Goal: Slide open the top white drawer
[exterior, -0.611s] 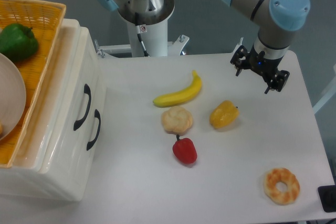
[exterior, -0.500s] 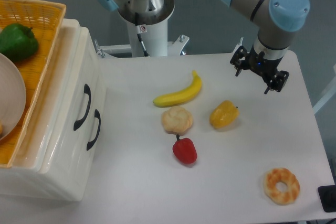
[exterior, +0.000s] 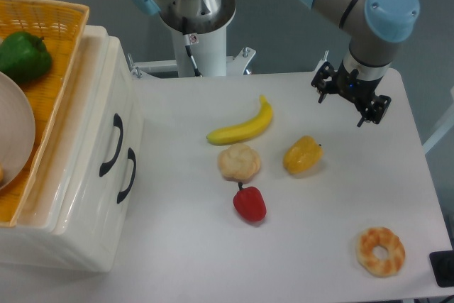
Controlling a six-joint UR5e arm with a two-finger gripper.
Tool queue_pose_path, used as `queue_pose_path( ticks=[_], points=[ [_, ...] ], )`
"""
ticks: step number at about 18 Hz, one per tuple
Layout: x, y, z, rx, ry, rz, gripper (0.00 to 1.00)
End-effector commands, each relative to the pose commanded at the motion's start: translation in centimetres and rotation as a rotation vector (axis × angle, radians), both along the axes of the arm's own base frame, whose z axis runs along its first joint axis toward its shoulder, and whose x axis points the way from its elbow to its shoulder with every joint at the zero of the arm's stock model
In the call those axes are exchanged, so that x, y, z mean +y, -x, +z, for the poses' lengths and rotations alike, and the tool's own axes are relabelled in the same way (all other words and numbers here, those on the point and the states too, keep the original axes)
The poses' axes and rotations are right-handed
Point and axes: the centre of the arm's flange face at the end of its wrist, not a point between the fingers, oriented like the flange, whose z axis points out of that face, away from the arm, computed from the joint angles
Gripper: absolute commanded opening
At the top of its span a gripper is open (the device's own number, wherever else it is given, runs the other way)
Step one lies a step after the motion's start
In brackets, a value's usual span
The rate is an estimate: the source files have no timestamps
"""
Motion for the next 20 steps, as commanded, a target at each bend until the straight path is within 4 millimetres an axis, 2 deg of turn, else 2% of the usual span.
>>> queue_pose_path(
  ticks=[2,3,4,10,14,17,20],
  points=[
    [0.6,-0.6,0.0,-0.017,-0.030,0.073,1.00],
    [1.1,-1.2,0.6,-0.018,-0.050,0.114,1.00],
    [1.7,-2.1,1.3,-0.017,-0.059,0.145,1.00],
    [6.7,-8.0,2.1,-0.062,-0.048,0.341,1.00],
    [8.3,-10.7,2.3,-0.113,-0.025,0.417,1.00],
    [9.6,-12.5,2.9,-0.208,-0.090,0.518,1.00],
    [11.6,-15.2,3.4,-0.254,-0.118,0.571,1.00]
  ],
)
